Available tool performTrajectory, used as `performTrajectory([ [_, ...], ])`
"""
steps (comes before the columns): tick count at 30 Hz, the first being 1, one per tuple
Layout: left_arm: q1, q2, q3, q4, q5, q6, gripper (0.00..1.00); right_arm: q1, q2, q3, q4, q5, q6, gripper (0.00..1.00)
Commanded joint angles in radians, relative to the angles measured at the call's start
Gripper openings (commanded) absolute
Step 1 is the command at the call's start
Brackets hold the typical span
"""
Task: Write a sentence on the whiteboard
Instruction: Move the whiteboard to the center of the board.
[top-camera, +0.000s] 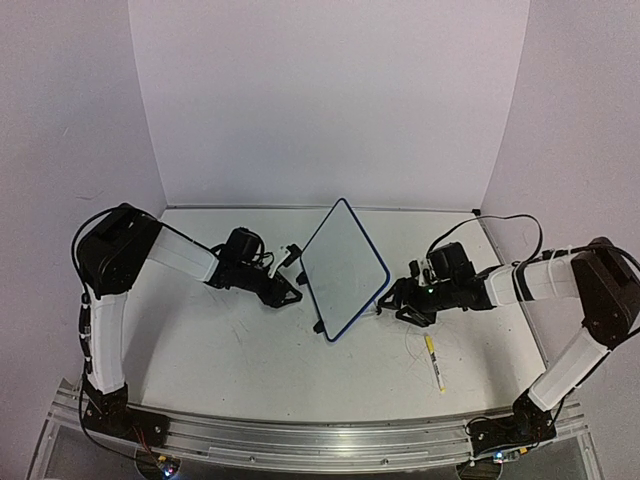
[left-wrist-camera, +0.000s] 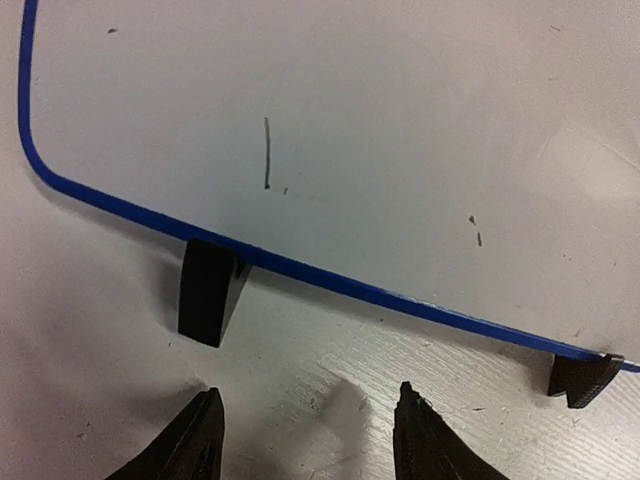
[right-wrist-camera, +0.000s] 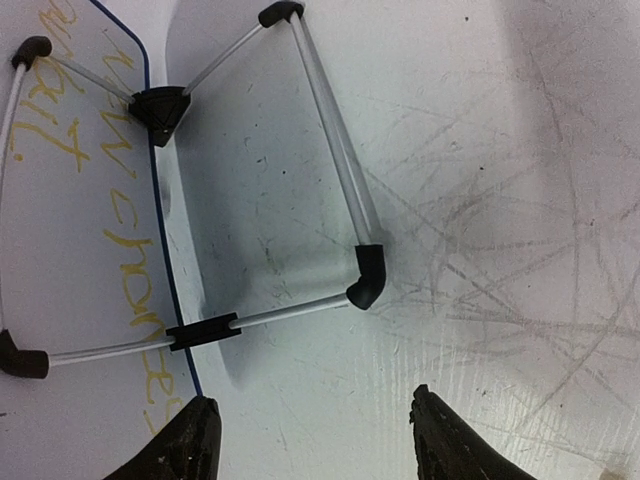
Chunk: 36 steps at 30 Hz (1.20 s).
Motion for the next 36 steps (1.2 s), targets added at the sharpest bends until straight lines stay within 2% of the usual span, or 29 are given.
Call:
performTrajectory([
  [1, -0.012, 0.033, 0.077, 0.004, 0.021, 0.170, 0.55, 0.010, -0.038, -0.008, 0.033, 0.002, 0.012, 0.66],
  [12, -0.037, 0.128, 0.193, 0.003, -0.093, 0.224, 0.42, 0.010, -0.069, -0.021, 0.032, 0.021, 0.021, 0.66],
  [16, -0.031, 0.139, 0.232, -0.045, -0.157, 0.205, 0.45, 0.010, -0.083, -0.028, 0.028, 0.029, 0.021, 0.66],
  [25, -0.002, 0.187, 0.309, -0.115, -0.132, 0.226, 0.54, 0.009, -0.082, -0.017, 0.023, 0.035, 0.016, 0.66],
  [29, -0.001, 0.221, 0.376, -0.163, -0.080, 0.254, 0.53, 0.010, -0.082, -0.016, 0.022, 0.035, 0.018, 0.66],
  [32, -0.003, 0.230, 0.390, -0.167, -0.023, 0.274, 0.53, 0.009, -0.090, -0.021, 0.021, 0.039, 0.020, 0.66],
  [36, -0.013, 0.234, 0.393, -0.169, -0.012, 0.313, 0.50, 0.010, -0.092, -0.020, 0.018, 0.042, 0.018, 0.66],
])
